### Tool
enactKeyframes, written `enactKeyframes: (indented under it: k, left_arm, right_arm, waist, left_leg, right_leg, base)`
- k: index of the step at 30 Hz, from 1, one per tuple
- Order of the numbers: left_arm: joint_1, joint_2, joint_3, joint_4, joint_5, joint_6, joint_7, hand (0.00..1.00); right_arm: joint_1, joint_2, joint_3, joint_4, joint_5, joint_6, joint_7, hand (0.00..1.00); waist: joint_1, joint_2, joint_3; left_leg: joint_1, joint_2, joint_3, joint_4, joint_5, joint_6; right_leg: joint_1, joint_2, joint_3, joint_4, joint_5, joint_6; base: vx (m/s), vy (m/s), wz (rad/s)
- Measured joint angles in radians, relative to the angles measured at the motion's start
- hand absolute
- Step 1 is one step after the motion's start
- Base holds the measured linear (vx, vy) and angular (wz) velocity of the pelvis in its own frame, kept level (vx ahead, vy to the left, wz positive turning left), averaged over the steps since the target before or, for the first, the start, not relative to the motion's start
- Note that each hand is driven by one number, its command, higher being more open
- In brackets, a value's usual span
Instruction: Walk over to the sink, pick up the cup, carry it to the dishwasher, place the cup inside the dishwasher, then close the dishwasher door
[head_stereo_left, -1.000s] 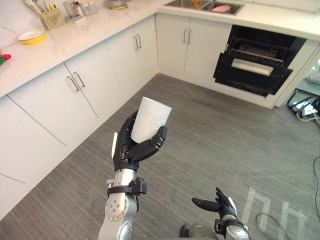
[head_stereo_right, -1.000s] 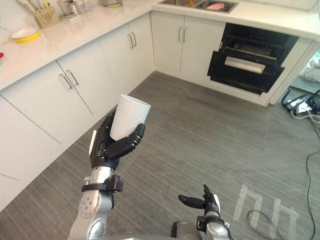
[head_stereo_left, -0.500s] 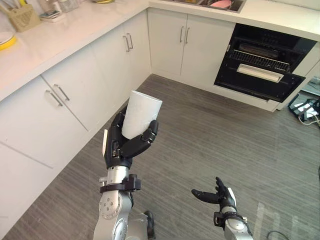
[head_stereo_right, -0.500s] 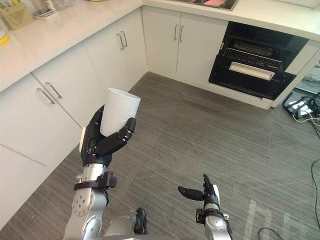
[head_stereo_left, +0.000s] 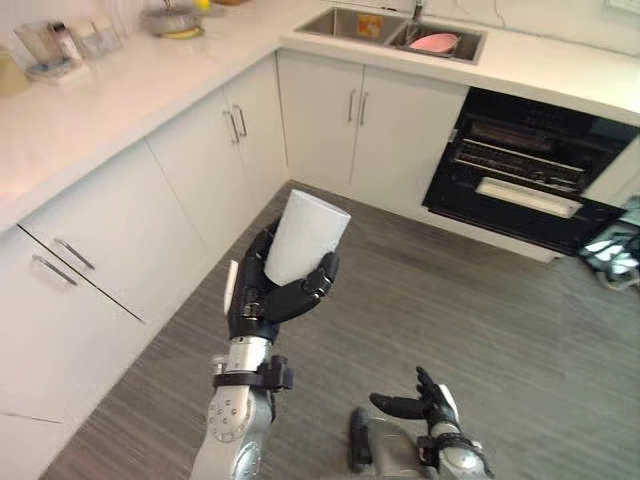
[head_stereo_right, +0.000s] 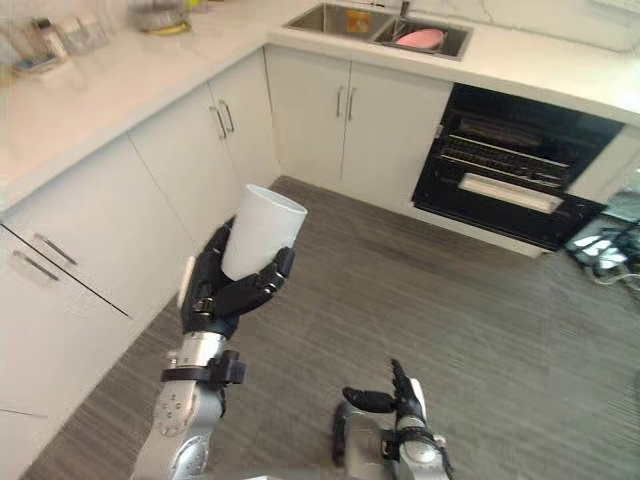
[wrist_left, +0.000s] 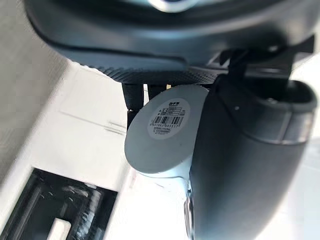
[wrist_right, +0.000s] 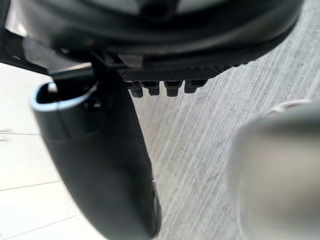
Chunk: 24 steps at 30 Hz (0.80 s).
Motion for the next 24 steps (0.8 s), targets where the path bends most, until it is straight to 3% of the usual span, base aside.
enactKeyframes:
  k: [1,2,3,5,6,8,9,10,11,12,13,14,15,17,19,20,21,22,24]
  left_arm:
    - [0.0,-0.013,0.003,0.0,0.0,0.001,0.0,0.0]
    - [-0.001,-0.017,0.003,0.0,0.0,0.001,-0.001,0.0]
    - [-0.001,-0.028,0.002,-0.004,0.0,0.0,-0.003,0.0]
    - [0.001,-0.03,-0.003,-0.017,0.0,0.0,-0.01,0.0]
    - [0.001,-0.03,-0.002,-0.024,-0.001,-0.002,-0.018,0.0]
    - [0.001,-0.028,0.01,-0.024,-0.001,-0.005,-0.023,0.0]
    - [0.001,-0.023,0.013,-0.022,-0.002,-0.006,-0.021,0.0]
    - [0.001,-0.017,0.018,-0.016,-0.002,-0.005,-0.021,0.0]
    - [0.001,-0.015,0.019,-0.015,-0.002,-0.005,-0.021,0.0]
    - [0.002,-0.013,0.02,-0.013,-0.001,-0.005,-0.02,0.0]
    - [0.005,-0.01,0.019,-0.013,-0.001,-0.005,-0.018,0.0]
    - [0.005,-0.005,0.019,-0.013,-0.001,-0.005,-0.018,0.0]
    - [0.004,0.004,0.02,-0.015,-0.001,-0.005,-0.014,0.0]
    - [0.0,0.011,0.011,-0.015,-0.001,-0.003,-0.007,0.0]
    - [-0.001,0.033,-0.008,-0.015,-0.001,0.006,-0.006,0.0]
    - [-0.001,0.053,-0.022,-0.015,-0.001,0.013,-0.007,0.0]
    - [0.0,0.065,-0.031,-0.014,-0.001,0.013,-0.007,0.0]
    - [0.0,0.066,-0.033,-0.015,-0.001,0.013,-0.007,0.0]
    - [-0.005,0.068,-0.037,-0.019,0.0,0.0,-0.007,0.0]
  right_arm:
    - [0.018,0.003,0.001,-0.013,0.0,0.0,0.0,1.0]
    - [0.025,0.009,0.003,-0.03,0.002,0.0,-0.001,1.0]
    - [0.045,0.013,0.002,-0.067,0.011,-0.001,-0.005,1.0]
    - [0.059,0.015,-0.003,-0.1,0.013,-0.009,-0.011,1.0]
    - [0.056,0.015,-0.019,-0.105,0.018,-0.014,-0.016,1.0]
    - [0.038,0.007,-0.02,-0.082,0.019,-0.014,-0.019,1.0]
    - [0.02,0.005,-0.02,-0.049,0.019,-0.013,-0.02,1.0]
    - [0.01,0.001,-0.019,-0.02,0.019,-0.012,-0.02,1.0]
    - [0.006,-0.007,-0.02,-0.007,0.019,-0.012,-0.02,1.0]
    - [0.005,-0.013,-0.019,0.017,0.019,-0.011,-0.021,1.0]
    - [0.017,-0.009,-0.018,0.03,0.019,-0.01,-0.021,1.0]
    - [0.019,-0.001,-0.018,0.037,0.019,-0.008,-0.021,1.0]
    - [0.026,0.012,-0.018,0.039,0.018,-0.006,-0.021,1.0]
    - [0.018,0.018,-0.018,0.039,0.017,-0.006,-0.02,1.0]
    - [0.008,0.021,-0.019,0.041,0.015,-0.006,-0.02,1.0]
    - [0.009,0.026,-0.02,0.045,0.011,-0.006,-0.016,1.0]
    - [0.009,0.034,-0.019,0.049,0.009,-0.003,-0.01,1.0]
    - [0.009,0.04,-0.018,0.049,0.008,-0.003,-0.006,1.0]
    - [0.001,0.07,-0.013,0.042,0.006,-0.005,0.0,1.0]
  waist:
    - [0.01,0.004,0.003]
    - [0.015,0.01,0.006]
    - [0.024,0.012,0.008]
    - [0.032,0.001,0.016]
    - [0.036,0.003,0.013]
    - [0.053,0.003,0.014]
    - [0.064,-0.005,0.018]
    - [0.069,-0.009,0.017]
    - [0.069,-0.008,0.017]
    - [0.068,-0.006,0.016]
    - [0.07,-0.009,0.012]
    - [0.07,-0.02,0.007]
    - [0.063,-0.047,-0.011]
    - [0.061,-0.064,-0.017]
    - [0.053,-0.072,-0.015]
    - [0.043,-0.074,-0.013]
    - [0.033,-0.074,-0.012]
    - [0.031,-0.072,-0.012]
    - [0.032,-0.063,-0.018]
  left_leg:
    - [-0.054,0.039,-0.011,0.169,0.062,-0.003]
    - [-0.093,0.071,-0.022,0.288,0.077,-0.014]
    - [-0.181,0.128,-0.016,0.484,0.072,-0.005]
    - [-0.269,0.16,0.008,0.559,0.053,0.024]
    - [-0.338,0.152,0.015,0.5,0.024,0.064]
    - [-0.384,0.108,0.0,0.342,0.001,0.087]
    - [-0.394,0.053,-0.029,0.169,0.002,0.088]
    - [-0.408,-0.004,-0.078,0.006,0.036,0.079]
    - [-0.414,-0.026,-0.096,-0.067,0.065,0.076]
    - [-0.416,-0.054,-0.11,-0.176,0.147,0.074]
    - [-0.398,-0.058,-0.105,-0.175,0.244,0.098]
    - [-0.398,-0.06,-0.098,-0.146,0.239,0.114]
    - [-0.407,-0.072,-0.061,-0.099,0.182,0.127]
    - [-0.401,-0.078,-0.014,-0.062,0.113,0.145]
    - [-0.347,-0.099,0.015,-0.092,0.084,0.159]
    - [-0.286,-0.119,0.02,-0.133,0.075,0.173]
    - [-0.22,-0.131,0.017,-0.17,0.068,0.184]
    - [-0.187,-0.133,0.016,-0.19,0.065,0.187]
    - [-0.082,-0.121,0.01,-0.282,0.049,0.169]
  right_leg:
    - [0.056,0.021,-0.001,-0.028,-0.015,-0.008]
    - [0.1,0.036,-0.005,-0.056,-0.02,-0.013]
    - [0.196,0.061,-0.006,-0.123,-0.027,-0.022]
    - [0.265,0.069,-0.002,-0.175,-0.044,-0.026]
    - [0.306,0.069,0.007,-0.208,-0.058,-0.026]
    - [0.331,0.063,0.034,-0.227,-0.07,-0.018]
    - [0.35,0.048,0.062,-0.235,-0.08,-0.007]
    - [0.361,0.03,0.08,-0.243,-0.092,0.011]
    - [0.364,0.022,0.091,-0.244,-0.1,0.022]
    - [0.376,0.014,0.113,-0.243,-0.122,0.046]
    - [0.4,0.009,0.144,-0.24,-0.144,0.077]
    - [0.409,-0.003,0.157,-0.238,-0.157,0.089]
    - [0.413,-0.036,0.18,-0.229,-0.177,0.112]
    - [0.377,-0.061,0.222,-0.157,-0.185,0.131]
    - [0.274,-0.09,0.236,0.087,-0.168,0.181]
    - [0.207,-0.12,0.241,0.275,-0.126,0.233]
    - [0.164,-0.129,0.236,0.416,-0.13,0.218]
    - [0.147,-0.129,0.228,0.467,-0.137,0.205]
    - [0.054,-0.12,0.163,0.542,-0.174,0.139]
  base:
    - [0.52,-0.207,0.05]
    - [0.43,-0.139,-0.09]
    - [0.4,-0.118,-0.04]
    - [0.36,-0.089,-0.01]
    - [0.28,-0.036,-0.07]
    - [0.28,0.05,-0.32]
    - [0.38,0.13,-0.55]
    - [0.34,0.137,-0.51]
    - [0.35,0.17,-0.48]
    - [0.39,0.215,-0.58]
    - [0.42,0.243,-0.61]
    - [0.48,0.26,-0.62]
    - [0.41,0.207,-0.47]
    - [0.54,0.277,-0.61]
    - [0.43,0.259,-0.4]
    - [0.42,0.182,0.01]
    - [0.5,0.199,0.07]
    - [0.49,0.128,0.04]
    - [0.37,0.037,-0.04]
